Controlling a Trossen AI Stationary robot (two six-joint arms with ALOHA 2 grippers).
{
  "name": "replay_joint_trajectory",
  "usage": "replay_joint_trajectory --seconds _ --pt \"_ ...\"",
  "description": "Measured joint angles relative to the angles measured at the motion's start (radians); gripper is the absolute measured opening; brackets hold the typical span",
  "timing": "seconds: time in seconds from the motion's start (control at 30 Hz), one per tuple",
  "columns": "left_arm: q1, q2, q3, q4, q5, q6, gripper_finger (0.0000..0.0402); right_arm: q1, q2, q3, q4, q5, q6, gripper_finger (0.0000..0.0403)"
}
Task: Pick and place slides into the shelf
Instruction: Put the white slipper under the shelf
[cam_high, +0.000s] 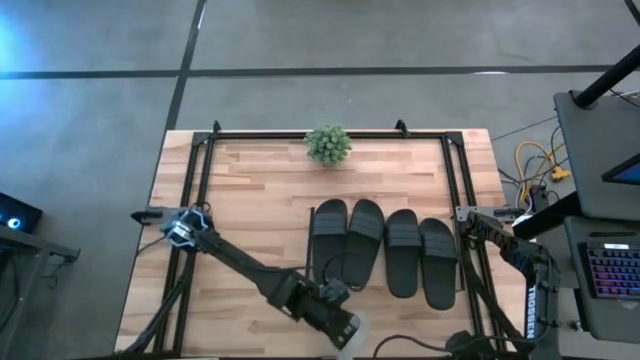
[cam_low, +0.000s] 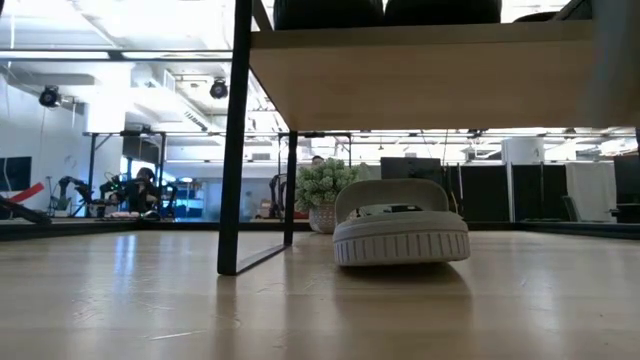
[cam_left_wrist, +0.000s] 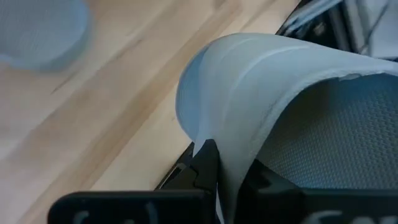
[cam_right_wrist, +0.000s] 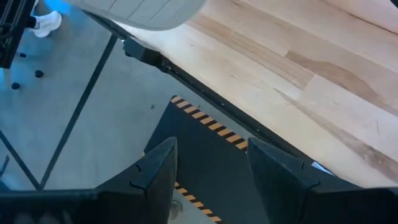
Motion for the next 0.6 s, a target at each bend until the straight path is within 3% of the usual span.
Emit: replay_joint_trajectory --seconds 0.13,0.2,0.47,0.53,0.6 --pt "0.0 -0.002 -0.001 0.008 0.006 0.069 0.0 0.0 0.0 -0.006 -0.003 0.002 -0.002 0.0187" --pt "-0.008 -0.002 -0.005 0.013 -0.014 0.201 0.0 0.0 0.0 -0.006 -0.006 0.002 -0.004 0.0187" --pt "-0.093 -0.004 0.022 0.071 -0.04 1.14 0.0 0.0 0.0 -0.006 -0.006 -0.005 -0.005 0.0187" --pt "-0.104 -0.004 0.013 0.085 -0.04 1.34 0.0 0.0 0.0 -0.006 -0.005 -0.005 -0.007 0.0187" --pt "-0.105 -0.004 0.005 0.087 -0.11 1.489 0.0 0.0 0.0 -0.006 -0.004 -0.006 -0.007 0.0187"
